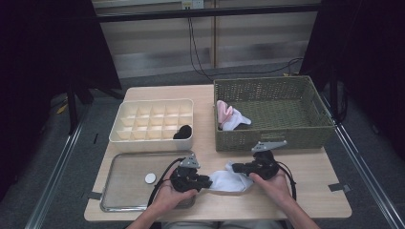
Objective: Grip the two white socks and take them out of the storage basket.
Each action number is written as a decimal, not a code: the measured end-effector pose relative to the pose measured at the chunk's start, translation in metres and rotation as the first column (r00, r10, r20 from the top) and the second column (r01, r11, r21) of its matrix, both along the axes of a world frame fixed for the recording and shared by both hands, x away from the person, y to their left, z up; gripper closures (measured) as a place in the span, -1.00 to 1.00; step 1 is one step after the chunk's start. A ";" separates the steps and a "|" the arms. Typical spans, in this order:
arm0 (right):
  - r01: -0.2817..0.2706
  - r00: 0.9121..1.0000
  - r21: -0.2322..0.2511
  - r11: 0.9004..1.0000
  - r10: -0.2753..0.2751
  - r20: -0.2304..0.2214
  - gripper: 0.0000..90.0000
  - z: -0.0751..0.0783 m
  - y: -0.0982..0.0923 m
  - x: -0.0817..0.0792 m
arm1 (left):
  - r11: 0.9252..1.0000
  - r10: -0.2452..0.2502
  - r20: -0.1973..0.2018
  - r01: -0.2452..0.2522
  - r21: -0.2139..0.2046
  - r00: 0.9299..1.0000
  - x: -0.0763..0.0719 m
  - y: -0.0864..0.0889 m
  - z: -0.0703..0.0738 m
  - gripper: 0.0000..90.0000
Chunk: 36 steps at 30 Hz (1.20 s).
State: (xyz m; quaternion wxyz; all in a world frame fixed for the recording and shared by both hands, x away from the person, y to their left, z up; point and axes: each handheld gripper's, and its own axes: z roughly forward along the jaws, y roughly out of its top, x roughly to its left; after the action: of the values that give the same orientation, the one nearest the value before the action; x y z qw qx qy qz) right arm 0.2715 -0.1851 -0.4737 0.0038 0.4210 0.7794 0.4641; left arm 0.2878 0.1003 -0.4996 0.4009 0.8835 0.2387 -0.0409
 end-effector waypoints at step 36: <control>0.235 0.971 0.036 0.971 -0.237 0.034 0.54 0.015 -0.109 -0.054 | 1.000 0.019 0.020 -0.019 -0.014 1.000 -0.004 0.002 0.007 0.47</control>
State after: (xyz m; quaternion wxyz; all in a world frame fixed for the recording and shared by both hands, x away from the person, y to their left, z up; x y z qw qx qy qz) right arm 0.2177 -0.2944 -0.4589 0.0672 0.5017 0.7160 0.4807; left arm 0.2841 0.1025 -0.4924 0.4099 0.8787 0.2427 -0.0301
